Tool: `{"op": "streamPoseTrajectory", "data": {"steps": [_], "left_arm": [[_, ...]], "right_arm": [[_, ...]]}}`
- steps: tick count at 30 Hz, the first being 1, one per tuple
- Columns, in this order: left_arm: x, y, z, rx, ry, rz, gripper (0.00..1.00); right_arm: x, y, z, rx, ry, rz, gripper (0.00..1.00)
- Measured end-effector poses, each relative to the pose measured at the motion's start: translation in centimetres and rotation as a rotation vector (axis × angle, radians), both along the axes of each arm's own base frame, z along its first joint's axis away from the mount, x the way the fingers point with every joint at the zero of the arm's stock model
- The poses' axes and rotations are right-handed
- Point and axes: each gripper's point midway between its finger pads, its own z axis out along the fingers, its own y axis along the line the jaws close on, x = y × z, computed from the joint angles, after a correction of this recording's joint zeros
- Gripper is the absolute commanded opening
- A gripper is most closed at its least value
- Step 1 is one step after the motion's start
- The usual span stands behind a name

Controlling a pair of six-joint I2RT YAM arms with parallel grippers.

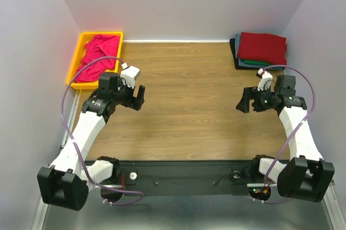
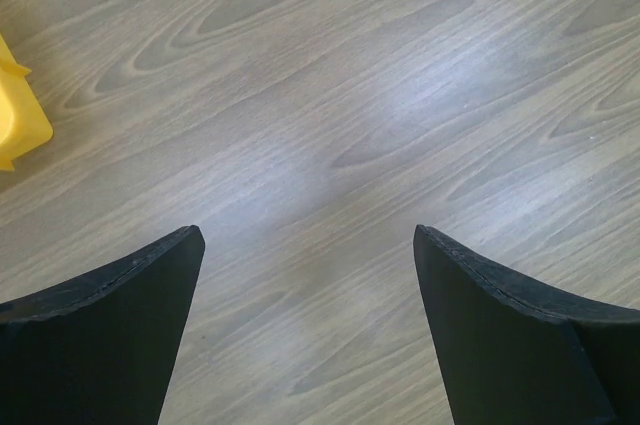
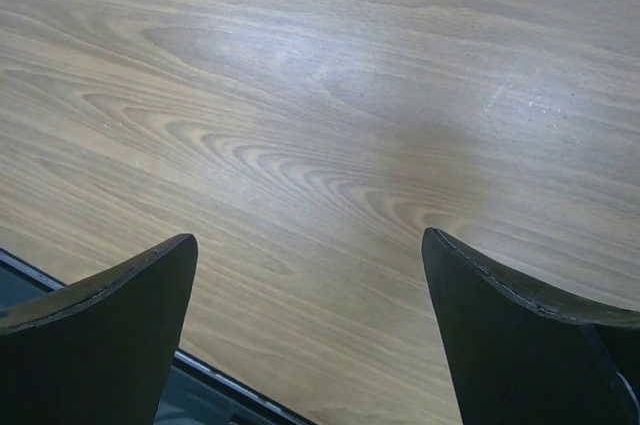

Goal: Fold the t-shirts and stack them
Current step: Grab the tshirt from the pile

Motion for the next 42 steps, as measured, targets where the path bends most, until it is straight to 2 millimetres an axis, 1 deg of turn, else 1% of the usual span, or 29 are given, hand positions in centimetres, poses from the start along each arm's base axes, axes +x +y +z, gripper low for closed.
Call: {"op": "streamPoseTrajectory", "data": {"steps": [2,4,6,8,11,12,13,15,17,18,19,20,22,24,26,28,31,34,35,37,39,40,42], "left_arm": [[0.6,0.1,0.5,0.014,0.007,0.004,0.99],[1.6,0.1,1.6,0.027,-0.003,0.008,0.99],[3.5,0.1,3.4,0.04,-0.028,0.01,0.99],[5.8,0.2,5.5,0.049,-0.069,0.021,0.98],[10.2,1.5,8.6,0.067,-0.112,0.066,0.99],[12.1,2.1,9.7,0.07,-0.136,0.086,0.98],[14.1,2.9,10.3,0.074,-0.147,0.11,0.99],[17.7,4.8,10.7,0.079,-0.153,0.153,0.99],[21.9,7.6,10.3,0.085,-0.144,0.211,0.97],[23.6,9.0,9.7,0.088,-0.138,0.238,0.95],[24.7,10.1,9.2,0.092,-0.128,0.258,0.93],[26.3,11.7,8.1,0.097,-0.106,0.289,0.93],[28.9,14.3,6.2,0.109,-0.08,0.337,0.93],[30.5,16.5,4.5,0.116,-0.065,0.374,0.93],[31.8,18.4,2.2,0.129,-0.039,0.41,0.95],[32.8,19.7,-0.2,0.142,-0.013,0.435,0.98],[33.8,20.7,-4.1,0.167,0.027,0.455,0.99],[34.0,21.0,-7.9,0.189,0.079,0.446,0.99],[34.0,21.1,-8.7,0.194,0.09,0.444,0.99],[34.0,20.9,-10.9,0.204,0.121,0.433,0.99],[33.9,21.0,-12.4,0.213,0.144,0.423,0.98],[33.8,21.1,-12.8,0.214,0.15,0.421,0.96],[34.1,21.4,-12.9,0.204,0.141,0.417,0.88]], "right_arm": [[0.1,0.0,-0.2,0.001,0.003,-0.001,1.0],[0.1,0.0,-0.6,0.003,0.016,-0.003,1.0],[0.2,-0.1,-0.9,0.006,0.03,-0.007,1.0],[0.2,-0.1,-1.1,0.006,0.037,-0.01,1.0],[0.2,-0.2,-1.2,0.002,0.041,-0.017,1.0],[0.3,-0.3,-1.2,0.0,0.042,-0.021,1.0],[0.3,-0.3,-1.2,0.001,0.042,-0.023,1.0],[0.3,-0.4,-1.2,-0.001,0.042,-0.029,1.0],[0.4,-0.4,-1.2,-0.002,0.042,-0.034,1.0],[0.4,-0.5,-1.2,-0.004,0.043,-0.036,1.0],[0.5,-0.5,-1.3,-0.008,0.042,-0.039,1.0],[0.5,-0.6,-1.3,-0.009,0.041,-0.041,1.0],[0.6,-0.7,-1.3,-0.015,0.039,-0.047,1.0],[0.7,-0.8,-1.3,-0.016,0.038,-0.051,1.0],[0.7,-0.8,-1.3,-0.018,0.038,-0.054,1.0],[0.8,-0.8,-1.5,-0.018,0.044,-0.055,1.0],[0.9,-0.9,-2.1,-0.015,0.068,-0.058,1.0],[0.9,-1.0,-2.6,-0.016,0.089,-0.062,1.0],[1.0,-1.0,-2.8,-0.016,0.097,-0.066,1.0],[1.0,-1.1,-2.9,-0.017,0.104,-0.071,1.0],[1.0,-1.1,-3.0,-0.017,0.107,-0.075,1.0],[1.0,-1.1,-3.0,-0.017,0.108,-0.075,1.0],[1.0,-1.2,-3.1,-0.021,0.11,-0.078,1.0]]}}
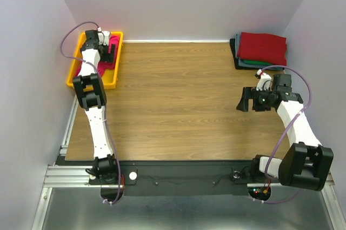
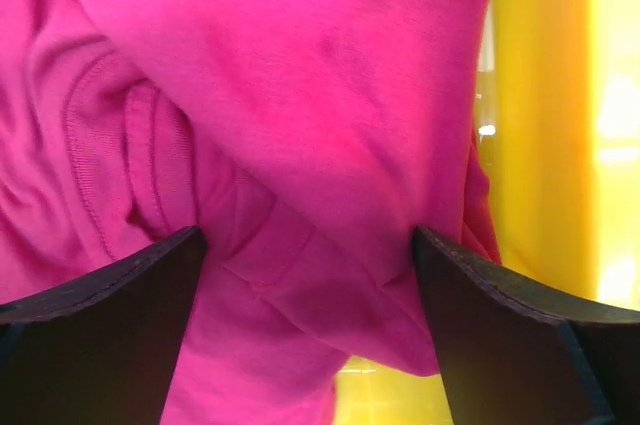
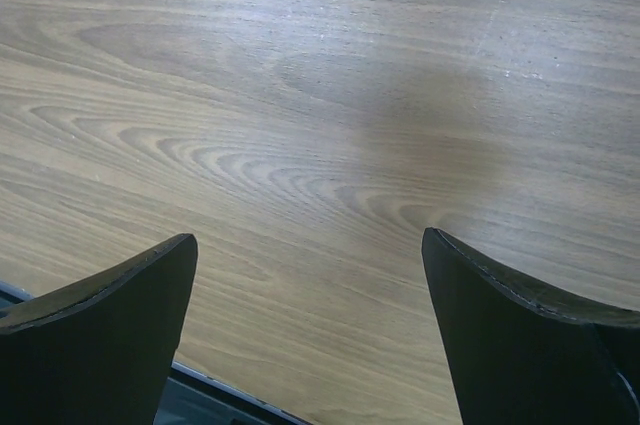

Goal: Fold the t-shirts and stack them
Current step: Grab the tshirt from the pile, then move the tshirt to the center of the board

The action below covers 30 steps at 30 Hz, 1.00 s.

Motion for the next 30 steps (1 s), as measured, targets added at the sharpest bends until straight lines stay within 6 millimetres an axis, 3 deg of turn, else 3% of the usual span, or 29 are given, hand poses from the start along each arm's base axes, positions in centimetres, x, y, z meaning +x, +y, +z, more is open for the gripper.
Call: {"op": "streamPoseTrajectory", "data": {"steps": [1,4,5,7,8,13,17,21,23,24,25,26,27,28,30], "left_arm": [[0.1,0.2,0.1,-0.006,-0.006,-0.002,0.81],[0.3,1.0,-0.3,-0.025,-0.012,-0.002,0.48],[0.4,1.2,-0.4,-0.029,-0.015,-0.001,0.32],[0.4,1.9,-0.3,-0.031,-0.025,-0.003,0.18],[0.4,1.9,-0.2,-0.043,-0.027,-0.003,0.0],[0.3,1.3,0.2,-0.083,-0.033,-0.033,0.0],[-0.6,-0.3,2.7,-0.139,-0.037,-0.077,0.0],[-2.1,-2.8,11.6,-0.135,-0.137,-0.146,0.0],[-3.5,-4.7,18.6,-0.093,-0.233,-0.194,0.0],[-4.5,-6.4,23.1,-0.064,-0.303,-0.231,0.0],[-5.4,-7.7,25.8,-0.047,-0.346,-0.257,0.0],[-7.1,-10.2,29.8,-0.029,-0.413,-0.307,0.0],[-8.0,-11.6,31.7,-0.023,-0.447,-0.336,0.0],[-10.5,-15.2,35.8,-0.019,-0.522,-0.414,0.0],[-13.9,-19.8,39.7,-0.035,-0.6,-0.529,0.0]], "right_arm": [[0.0,-0.1,0.0,-0.003,0.0,-0.002,1.0],[0.0,-0.2,-0.1,-0.011,0.002,-0.007,1.0],[0.0,-0.2,-0.1,-0.012,0.002,-0.007,1.0],[0.0,-0.3,-0.1,-0.014,0.002,-0.008,1.0],[0.0,-0.3,-0.1,-0.014,0.002,-0.008,1.0],[0.0,-0.3,-0.1,-0.014,0.002,-0.008,1.0],[0.0,-0.3,-0.1,-0.014,0.001,-0.008,1.0],[0.0,-0.2,0.2,-0.015,-0.011,-0.008,1.0],[0.0,-0.2,0.5,-0.014,-0.021,-0.006,1.0],[0.1,-0.1,0.9,-0.013,-0.031,-0.003,1.0],[0.2,-0.1,1.3,-0.013,-0.046,0.001,1.0],[0.3,-0.1,1.7,-0.014,-0.059,0.004,1.0],[0.4,-0.1,2.1,-0.017,-0.071,0.007,1.0],[0.5,-0.1,2.8,-0.021,-0.087,0.011,1.0],[0.9,-0.2,4.2,-0.029,-0.125,0.018,1.0]]}}
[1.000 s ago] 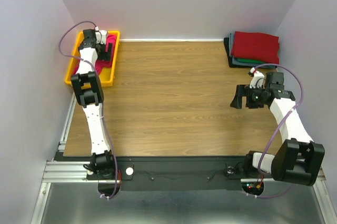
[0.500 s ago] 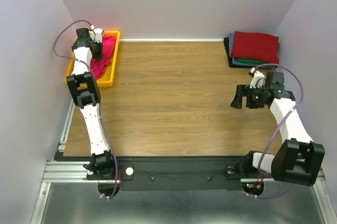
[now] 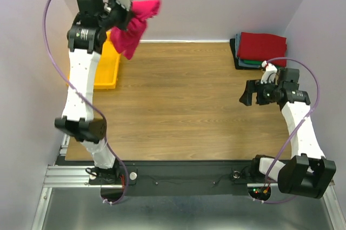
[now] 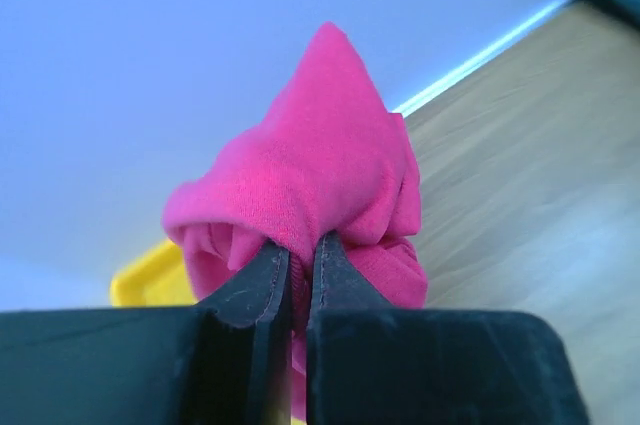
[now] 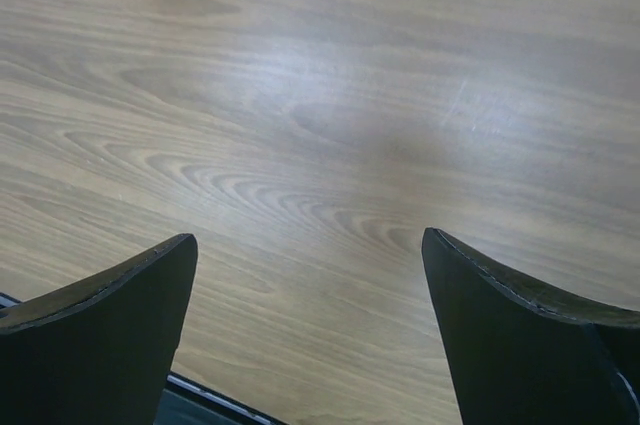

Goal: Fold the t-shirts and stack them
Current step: Move the tshirt to the center of the board

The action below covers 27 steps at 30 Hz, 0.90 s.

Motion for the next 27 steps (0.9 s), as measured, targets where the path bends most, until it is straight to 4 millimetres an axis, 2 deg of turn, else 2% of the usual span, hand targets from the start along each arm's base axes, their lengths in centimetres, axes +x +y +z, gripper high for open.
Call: {"op": "streamPoseTrajectory", "data": {"steps": [1,3,4,5,6,7,8,9,11,13,15,16,18,20,22,25,27], "left_arm": [[-2.0,-2.5,1.4,-0.003,-0.03,-0.07,0.0],[-6.0,-5.8,2.1,-0.003,-0.034,-0.193,0.0],[-7.8,-7.0,1.7,-0.002,-0.024,-0.258,0.16],[-8.8,-7.5,0.7,-0.002,0.002,-0.288,0.4],[-9.8,-7.9,-0.7,0.012,0.03,-0.325,0.7],[-11.1,-8.5,-3.3,0.031,0.093,-0.373,0.98],[-11.9,-8.9,-5.6,0.053,0.134,-0.4,0.99],[-13.2,-9.3,-9.2,0.073,0.22,-0.429,0.99],[-14.6,-9.9,-14.3,0.101,0.32,-0.466,0.99],[-17.3,-9.6,-21.6,0.152,0.472,-0.492,0.99],[-19.5,-8.4,-26.3,0.196,0.584,-0.489,0.99],[-20.2,-7.8,-27.9,0.219,0.613,-0.482,0.98],[-21.4,-6.9,-29.5,0.254,0.636,-0.479,0.91],[-21.6,-6.6,-29.6,0.266,0.621,-0.479,0.85],[-21.3,-6.7,-29.3,0.265,0.582,-0.478,0.83],[-21.1,-6.5,-30.9,0.256,0.589,-0.452,0.84],[-21.0,-6.4,-32.2,0.25,0.625,-0.425,0.84]], "right_arm": [[0.2,0.0,0.9,-0.005,-0.02,0.004,1.0],[0.5,-0.1,2.3,-0.019,-0.054,0.013,1.0],[0.5,-0.2,3.2,-0.03,-0.076,0.021,1.0],[0.4,-0.2,3.8,-0.037,-0.086,0.026,1.0],[0.3,-0.2,4.2,-0.045,-0.091,0.034,1.0],[0.2,-0.3,4.9,-0.057,-0.099,0.046,1.0],[0.1,-0.3,5.4,-0.072,-0.105,0.061,1.0],[0.2,-0.4,5.7,-0.081,-0.111,0.07,1.0],[0.3,-0.5,6.4,-0.103,-0.117,0.098,1.0],[0.6,-0.5,6.7,-0.119,-0.109,0.146,1.0],[1.3,-0.5,5.5,-0.121,-0.078,0.196,1.0],[1.5,-0.4,4.5,-0.114,-0.048,0.222,1.0],[1.7,-0.2,1.7,-0.084,0.031,0.263,0.91],[1.8,0.1,-0.9,-0.045,0.113,0.287,0.88],[1.9,0.7,-3.5,0.005,0.21,0.303,0.85],[2.2,1.9,-5.8,0.056,0.304,0.315,0.84],[3.3,2.5,-5.8,0.066,0.32,0.311,0.83]]}}
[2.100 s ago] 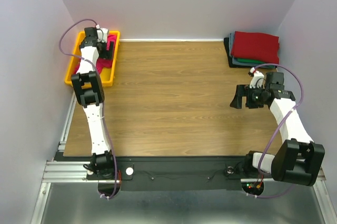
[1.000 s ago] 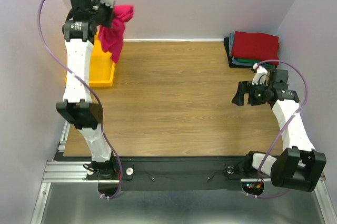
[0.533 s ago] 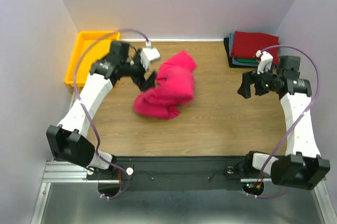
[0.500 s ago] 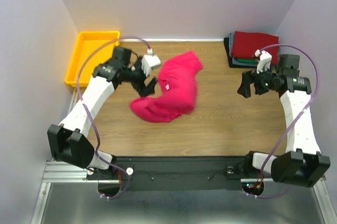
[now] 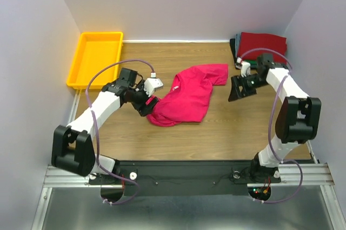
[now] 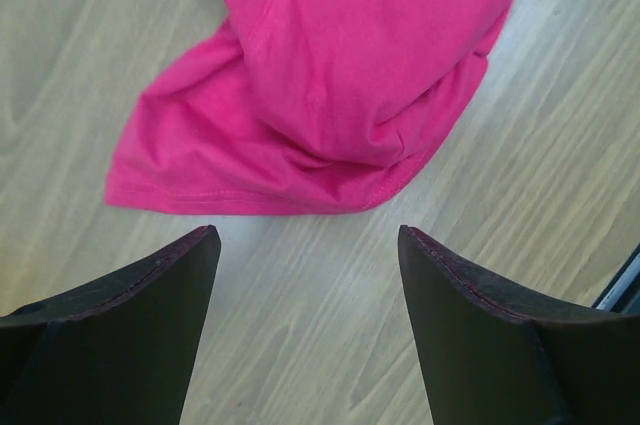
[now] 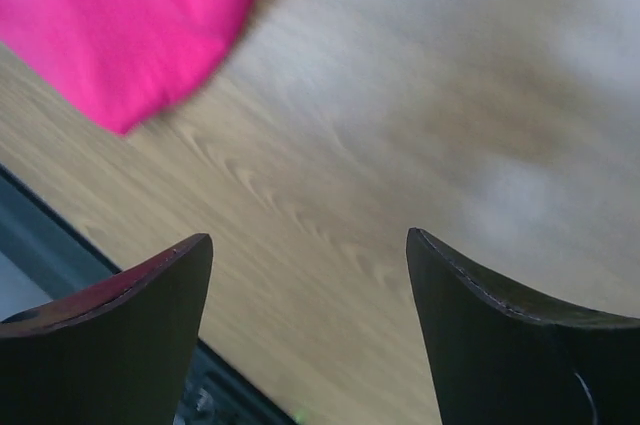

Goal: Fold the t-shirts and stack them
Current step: Flatten the tshirt out

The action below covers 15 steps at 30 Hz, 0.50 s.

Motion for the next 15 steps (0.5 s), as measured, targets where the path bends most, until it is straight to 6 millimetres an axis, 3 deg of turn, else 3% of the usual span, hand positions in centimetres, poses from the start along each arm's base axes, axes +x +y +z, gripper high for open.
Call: {"op": "streamPoseTrajectory", "data": {"steps": [5,8,11,15], "left_arm": [[1.8,-0.1,-2.4,0.018,0.062,0.08,0.84],[3.6,-0.7,-3.0,0.014,0.089,0.113,0.82],[5.2,-1.2,-3.7,0.01,0.102,0.145,0.81],[5.5,-0.9,-5.1,0.029,0.136,0.19,0.8]], "right_arm": [[6.3,4.0,2.9,-0.006,-0.147,0.061,0.8],[10.4,5.6,3.3,-0.011,-0.215,0.068,0.8],[14.4,6.5,2.1,-0.022,-0.245,0.045,0.8],[19.6,7.1,-0.3,-0.042,-0.272,-0.001,0.81]]}}
